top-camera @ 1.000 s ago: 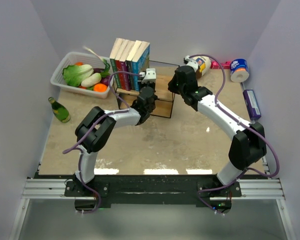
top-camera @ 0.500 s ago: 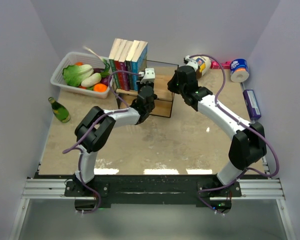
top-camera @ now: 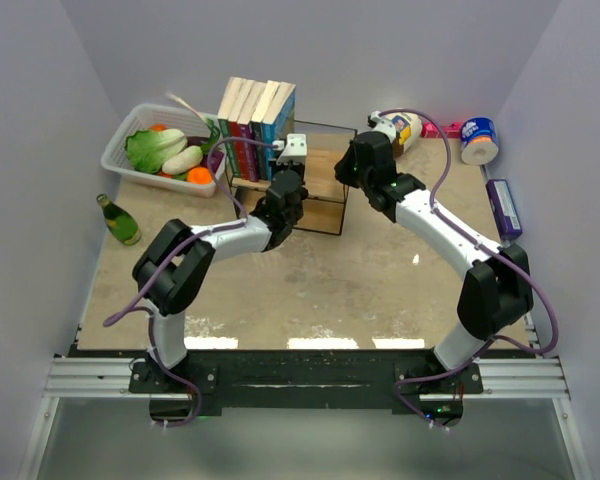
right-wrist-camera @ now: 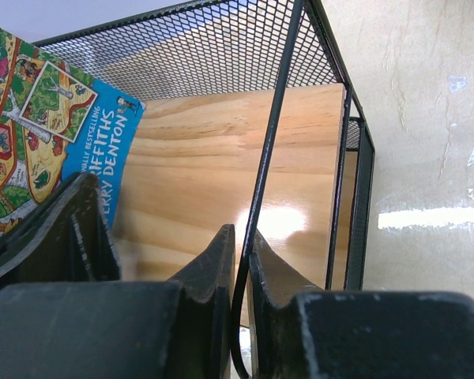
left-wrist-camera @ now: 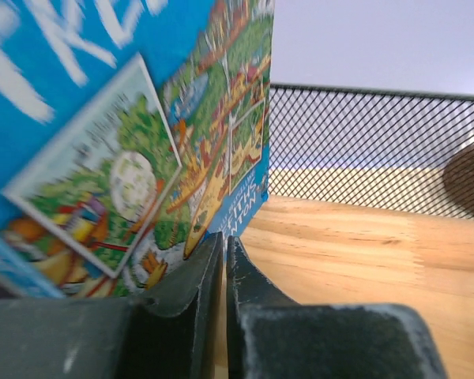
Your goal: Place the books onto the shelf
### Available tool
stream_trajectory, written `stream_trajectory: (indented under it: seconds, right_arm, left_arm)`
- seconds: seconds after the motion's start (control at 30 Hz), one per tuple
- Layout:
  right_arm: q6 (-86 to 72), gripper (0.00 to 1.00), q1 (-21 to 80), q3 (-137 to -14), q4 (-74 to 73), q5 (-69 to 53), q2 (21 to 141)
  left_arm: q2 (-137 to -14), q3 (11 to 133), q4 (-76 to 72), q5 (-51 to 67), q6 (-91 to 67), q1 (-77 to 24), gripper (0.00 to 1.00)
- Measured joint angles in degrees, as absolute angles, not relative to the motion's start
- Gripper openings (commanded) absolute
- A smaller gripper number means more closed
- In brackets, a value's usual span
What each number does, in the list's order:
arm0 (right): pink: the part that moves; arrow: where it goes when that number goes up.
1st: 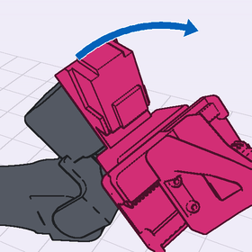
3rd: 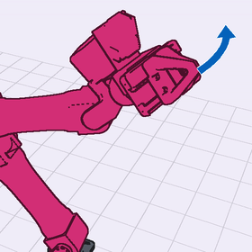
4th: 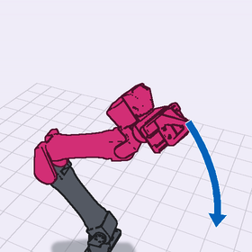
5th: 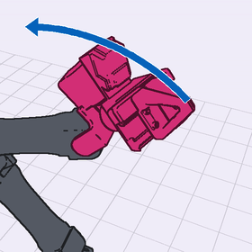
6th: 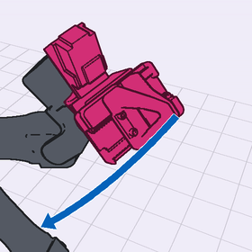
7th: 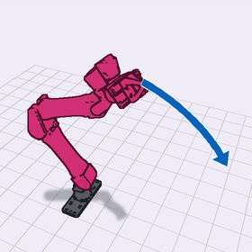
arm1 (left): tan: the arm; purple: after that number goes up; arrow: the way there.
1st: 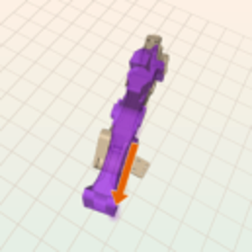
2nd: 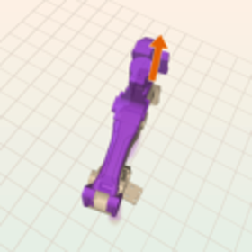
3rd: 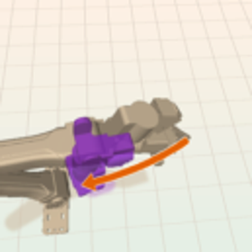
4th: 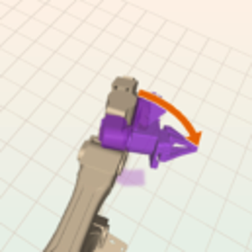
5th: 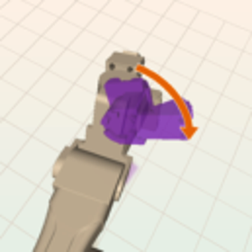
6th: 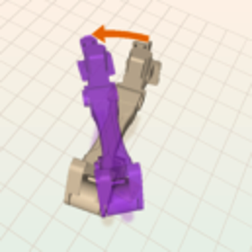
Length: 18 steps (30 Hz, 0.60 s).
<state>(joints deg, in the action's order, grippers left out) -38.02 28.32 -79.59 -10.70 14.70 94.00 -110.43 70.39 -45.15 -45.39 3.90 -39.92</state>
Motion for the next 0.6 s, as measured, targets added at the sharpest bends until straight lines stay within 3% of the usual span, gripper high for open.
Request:
stream_trajectory:
  seconds: [0.13, 0.6]
  right_arm:
    - [-37.80, 0.29, 28.10, -79.59, -11.25, 13.93, 94.00]
    - [-37.74, 0.34, 28.05, -79.59, -12.45, 13.87, 94.00]
  left_arm:
    - [-107.81, 69.87, -45.17, -45.23, 4.86, -40.75, 0.15]
    - [-97.82, 62.96, -48.71, -47.81, 14.06, -49.67, 0.22]
